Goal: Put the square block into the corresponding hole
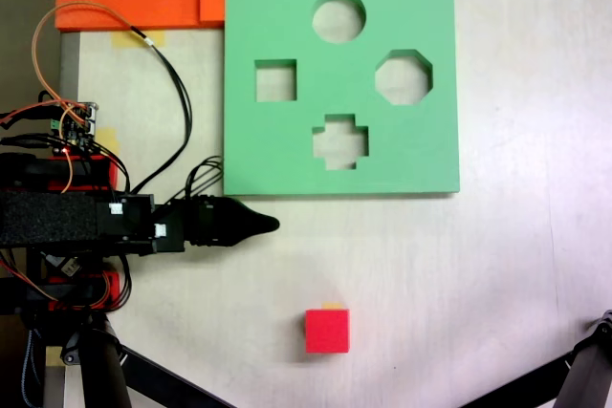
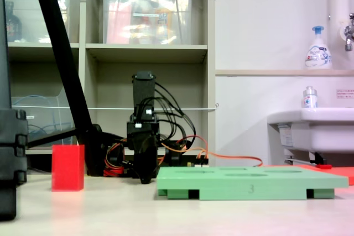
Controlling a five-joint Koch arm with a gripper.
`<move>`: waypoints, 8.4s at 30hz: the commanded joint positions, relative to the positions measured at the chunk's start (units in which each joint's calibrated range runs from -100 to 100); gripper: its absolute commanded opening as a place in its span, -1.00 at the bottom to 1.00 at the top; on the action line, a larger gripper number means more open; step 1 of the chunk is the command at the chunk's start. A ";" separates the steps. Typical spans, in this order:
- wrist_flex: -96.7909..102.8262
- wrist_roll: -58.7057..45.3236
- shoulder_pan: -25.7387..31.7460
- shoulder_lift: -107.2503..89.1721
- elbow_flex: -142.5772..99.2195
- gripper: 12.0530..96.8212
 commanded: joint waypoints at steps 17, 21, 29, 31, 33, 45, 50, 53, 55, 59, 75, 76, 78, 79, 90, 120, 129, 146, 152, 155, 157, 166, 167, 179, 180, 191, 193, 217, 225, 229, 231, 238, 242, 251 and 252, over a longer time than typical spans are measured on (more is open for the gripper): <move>-5.13 -0.29 0.05 -0.41 -1.18 -0.13; -5.13 -0.29 0.05 -0.41 -1.18 -0.13; -5.13 -0.29 0.05 -0.41 -1.18 -0.14; -5.13 -0.24 -0.34 -0.41 -1.18 -0.14; -5.13 0.39 -0.78 -0.41 -1.18 -0.14; -4.65 22.52 -8.21 -0.41 -1.18 -0.18; -7.44 30.23 -8.21 -0.41 -1.18 -0.24; -20.82 33.21 -10.01 -0.41 1.82 -0.27; -34.50 35.51 -10.50 -0.41 10.89 -0.27; -46.82 37.12 -9.96 -0.41 19.56 -0.28; -89.00 35.56 -10.06 41.07 87.96 0.55; -90.44 35.16 -10.16 45.12 91.65 0.55; -91.89 34.73 -10.40 51.41 96.83 0.55; -91.98 34.68 -10.50 53.78 98.62 0.55; -92.27 32.14 -12.60 76.54 108.20 0.55; -96.41 31.40 -15.68 98.19 113.78 -0.55; -100.17 31.45 -15.63 94.14 113.78 -0.55; -107.29 36.04 -12.70 62.72 115.47 -0.72; -107.29 45.91 -3.22 50.85 114.28 -0.72; -107.29 52.21 3.03 49.03 114.28 -0.72; -107.29 55.04 6.40 49.45 114.28 -0.72; -107.29 65.15 17.14 60.06 114.38 -0.72; -107.29 66.18 17.88 61.46 114.38 -0.72; -104.69 72.48 22.76 73.33 115.37 -0.72; -104.21 72.48 22.81 74.45 115.67 -0.72; -102.38 72.33 23.69 88.70 125.05 -0.71; -102.38 72.33 24.03 89.81 126.14 -0.71; -100.75 72.38 25.49 103.36 132.52 -0.70; -98.05 69.30 25.20 106.57 134.22 0.04; -98.15 69.21 25.15 106.71 134.22 0.47; -98.15 69.21 25.01 106.29 134.22 0.56; -100.65 69.16 24.81 98.33 133.12 0.56; -103.44 69.06 24.32 93.58 133.12 0.56; -106.52 68.13 23.49 87.44 131.23 0.56; -106.52 67.94 23.54 86.18 130.83 0.56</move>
